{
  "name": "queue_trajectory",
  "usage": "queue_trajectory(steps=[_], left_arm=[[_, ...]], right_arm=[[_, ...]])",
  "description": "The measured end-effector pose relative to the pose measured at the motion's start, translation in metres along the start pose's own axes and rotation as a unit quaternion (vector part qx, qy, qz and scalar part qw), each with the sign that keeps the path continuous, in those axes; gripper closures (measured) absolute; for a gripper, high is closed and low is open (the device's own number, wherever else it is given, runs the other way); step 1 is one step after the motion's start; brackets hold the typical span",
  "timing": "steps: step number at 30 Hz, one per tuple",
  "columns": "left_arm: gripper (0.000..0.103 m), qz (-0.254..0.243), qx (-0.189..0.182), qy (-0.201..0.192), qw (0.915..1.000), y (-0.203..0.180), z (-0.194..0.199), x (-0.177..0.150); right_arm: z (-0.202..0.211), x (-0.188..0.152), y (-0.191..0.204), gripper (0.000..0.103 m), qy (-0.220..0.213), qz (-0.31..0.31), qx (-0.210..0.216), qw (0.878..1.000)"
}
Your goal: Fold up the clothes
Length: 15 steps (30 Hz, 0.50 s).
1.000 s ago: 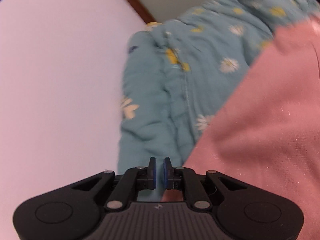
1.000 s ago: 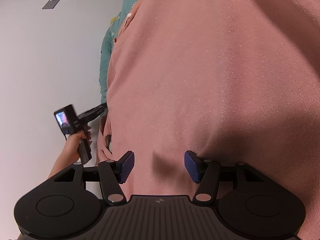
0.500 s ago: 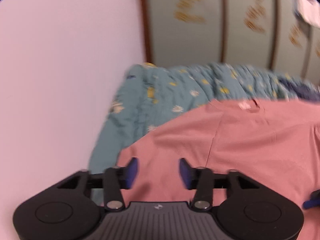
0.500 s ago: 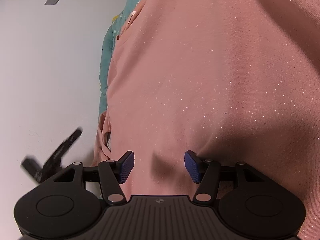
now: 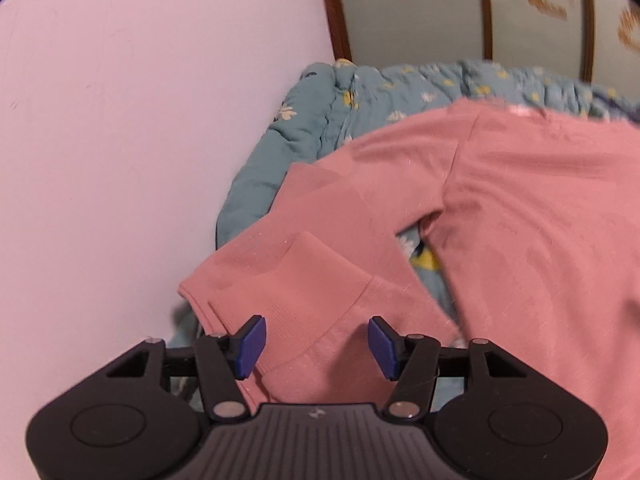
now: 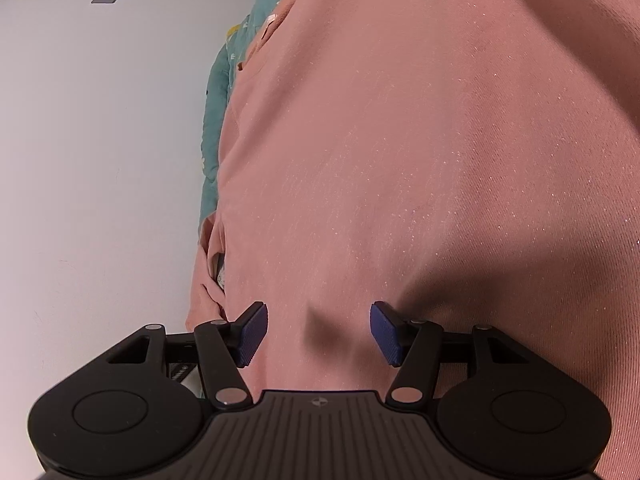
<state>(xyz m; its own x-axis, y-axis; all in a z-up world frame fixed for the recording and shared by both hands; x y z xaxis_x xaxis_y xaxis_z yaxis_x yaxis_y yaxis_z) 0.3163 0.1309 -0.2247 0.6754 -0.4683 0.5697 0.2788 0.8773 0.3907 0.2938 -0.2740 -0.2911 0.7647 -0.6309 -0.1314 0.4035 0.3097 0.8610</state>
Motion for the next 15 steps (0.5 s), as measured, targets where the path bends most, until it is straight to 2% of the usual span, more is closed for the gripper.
queue_trajectory(steps=[3,6,10,12,14,15], left_arm=[[0.044,0.065,-0.007,0.006,0.9978,0.012,-0.001,-0.008],[0.044,0.108,-0.006,0.009,0.9941,0.019,0.002,-0.012],[0.045,0.135,-0.006,0.006,0.9909,0.02,0.007,-0.018],[0.045,0.145,-0.03,-0.002,0.9891,0.017,0.006,-0.022],[0.045,0.143,-0.035,-0.015,0.989,0.014,0.006,-0.024],[0.05,0.145,-0.038,-0.027,0.9884,0.013,0.007,-0.024]], right_arm=[[-0.002,-0.001,0.0,0.046,0.001,0.0,0.001,1.0],[-0.005,0.001,0.001,0.046,0.003,-0.002,0.003,1.0],[-0.001,0.003,0.002,0.046,0.003,-0.003,0.003,1.0],[0.0,0.004,0.002,0.046,0.003,-0.004,0.003,1.0],[-0.002,0.002,0.001,0.046,0.002,-0.006,0.004,1.0],[-0.003,0.002,0.0,0.046,0.002,-0.009,0.005,1.0]])
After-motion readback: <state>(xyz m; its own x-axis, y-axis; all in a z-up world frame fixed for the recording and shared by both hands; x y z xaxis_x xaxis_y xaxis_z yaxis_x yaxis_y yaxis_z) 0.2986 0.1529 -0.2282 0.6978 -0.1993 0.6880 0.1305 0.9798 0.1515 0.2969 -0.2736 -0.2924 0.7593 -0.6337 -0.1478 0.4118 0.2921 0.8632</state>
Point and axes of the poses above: each gripper's, at about its wrist camera, not at the fingertips, and z roughly against the way its jaws point, y to its left, x to its top, the point moved 2 cm from there along -z, roughly the way its jaws point, and after that the axes turned 11 degrees about -z, right-handed, at the moved point
